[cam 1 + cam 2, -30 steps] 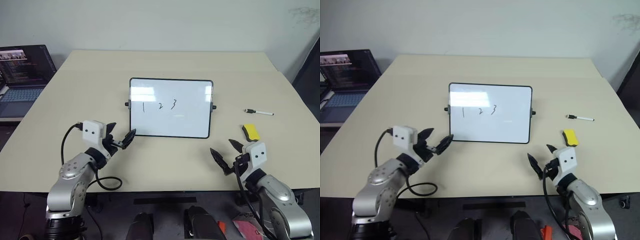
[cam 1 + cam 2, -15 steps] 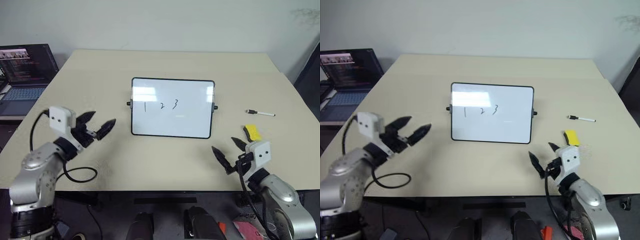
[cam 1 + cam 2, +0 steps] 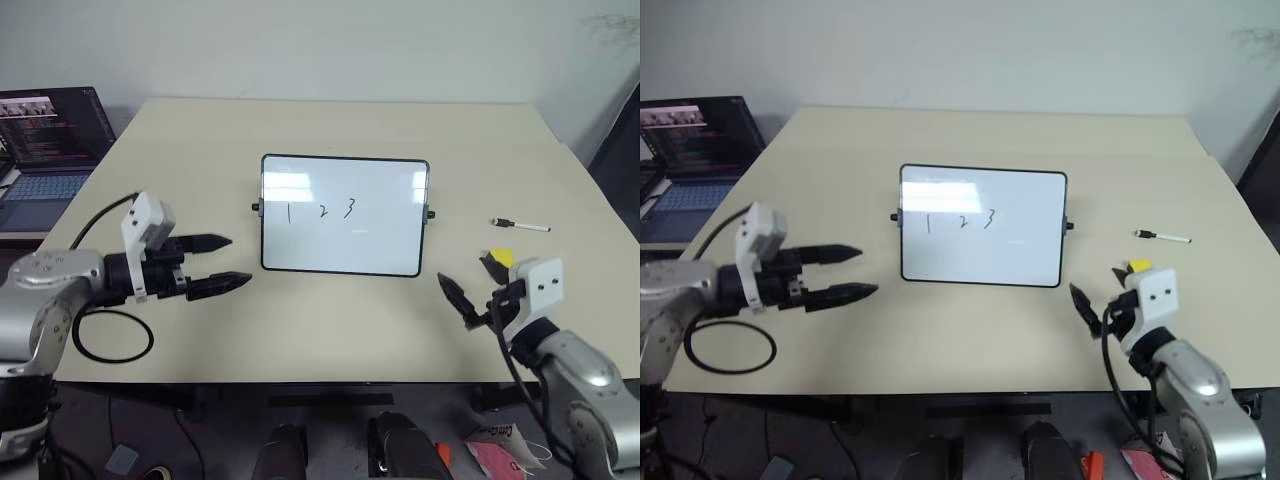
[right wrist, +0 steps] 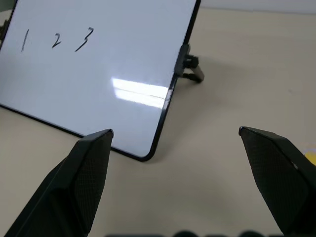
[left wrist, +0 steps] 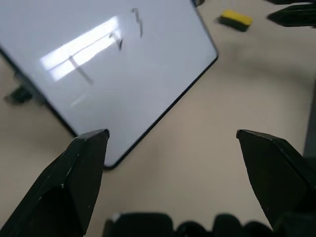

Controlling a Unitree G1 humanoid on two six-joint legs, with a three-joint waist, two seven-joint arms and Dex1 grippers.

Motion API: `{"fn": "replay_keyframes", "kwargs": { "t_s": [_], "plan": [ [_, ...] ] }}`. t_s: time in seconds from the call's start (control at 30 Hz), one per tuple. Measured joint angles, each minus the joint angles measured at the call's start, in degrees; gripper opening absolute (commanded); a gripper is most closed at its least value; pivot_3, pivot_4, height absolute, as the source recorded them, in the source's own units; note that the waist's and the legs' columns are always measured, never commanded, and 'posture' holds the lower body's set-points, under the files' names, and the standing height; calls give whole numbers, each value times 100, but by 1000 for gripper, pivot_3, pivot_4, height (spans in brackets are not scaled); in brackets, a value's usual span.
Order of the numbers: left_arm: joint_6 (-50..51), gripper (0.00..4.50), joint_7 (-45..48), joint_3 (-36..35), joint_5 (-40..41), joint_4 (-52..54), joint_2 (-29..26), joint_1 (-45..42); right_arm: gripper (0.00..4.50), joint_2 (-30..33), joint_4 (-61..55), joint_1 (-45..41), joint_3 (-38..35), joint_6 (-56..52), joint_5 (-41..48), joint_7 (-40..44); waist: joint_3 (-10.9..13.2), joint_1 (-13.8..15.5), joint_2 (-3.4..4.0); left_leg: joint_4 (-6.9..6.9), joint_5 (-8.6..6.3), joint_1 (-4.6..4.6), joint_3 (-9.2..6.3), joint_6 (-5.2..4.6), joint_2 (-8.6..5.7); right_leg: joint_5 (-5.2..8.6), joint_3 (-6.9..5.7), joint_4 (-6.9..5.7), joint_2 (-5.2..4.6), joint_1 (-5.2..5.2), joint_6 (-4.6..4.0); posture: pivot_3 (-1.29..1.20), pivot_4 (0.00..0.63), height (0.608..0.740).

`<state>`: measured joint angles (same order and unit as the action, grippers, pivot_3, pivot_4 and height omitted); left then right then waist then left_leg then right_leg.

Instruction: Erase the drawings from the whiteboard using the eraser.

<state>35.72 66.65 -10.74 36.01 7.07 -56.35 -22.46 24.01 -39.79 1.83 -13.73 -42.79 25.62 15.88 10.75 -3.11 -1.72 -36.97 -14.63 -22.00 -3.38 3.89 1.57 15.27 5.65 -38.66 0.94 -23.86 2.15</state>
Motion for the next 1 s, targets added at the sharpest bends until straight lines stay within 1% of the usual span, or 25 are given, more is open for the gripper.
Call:
{"fn": "replay_keyframes", "kwargs": {
  "t_s": [0.07,0.17,0.27,0.37,0.5,0.7,1.0],
  "plan": [
    [-93,4500,165,77,-4,-75,29,-298,4474,61,16,-149,-114,-337,41,-150,0,-13,0,3,0,0,4,0,0,-3,2,3,0,1,5,0,150,740],
    [-136,4500,446,417,-40,-233,76,-657,4474,165,273,-594,-185,-846,36,-404,0,-33,0,7,0,-5,9,-1,1,-10,4,-1,0,-11,19,0,150,740],
    [-188,4500,646,654,-97,-316,163,-816,4474,240,612,-1022,-306,-1265,29,-573,0,-57,0,9,-1,-18,8,-2,3,-9,4,-11,5,-26,16,0,150,740],
    [-273,4500,765,821,-170,-386,263,-956,4474,267,1219,-1655,-378,-1634,-87,-884,0,-69,0,8,-1,-22,6,-3,3,-9,3,-16,5,-29,15,0,150,740],
    [-328,4500,886,900,-222,-444,325,-1025,4474,196,2150,-2420,-657,-2142,-168,-1168,0,-72,1,7,-1,-25,6,-3,3,-9,2,-16,5,-29,16,0,150,740],
    [-341,4500,1035,929,-220,-437,389,-1119,4474,270,3202,-2684,-594,-2059,-432,-1143,0,-71,1,7,-2,-36,4,-5,1,-6,2,-10,5,-32,18,0,150,740],
    [-329,4500,1033,928,-216,-309,447,-1168,4474,332,3629,-2690,-418,-1752,-670,-891,1,-79,2,4,-2,-35,4,-6,2,-6,2,-16,5,-33,19,0,150,740]
  ]
}}
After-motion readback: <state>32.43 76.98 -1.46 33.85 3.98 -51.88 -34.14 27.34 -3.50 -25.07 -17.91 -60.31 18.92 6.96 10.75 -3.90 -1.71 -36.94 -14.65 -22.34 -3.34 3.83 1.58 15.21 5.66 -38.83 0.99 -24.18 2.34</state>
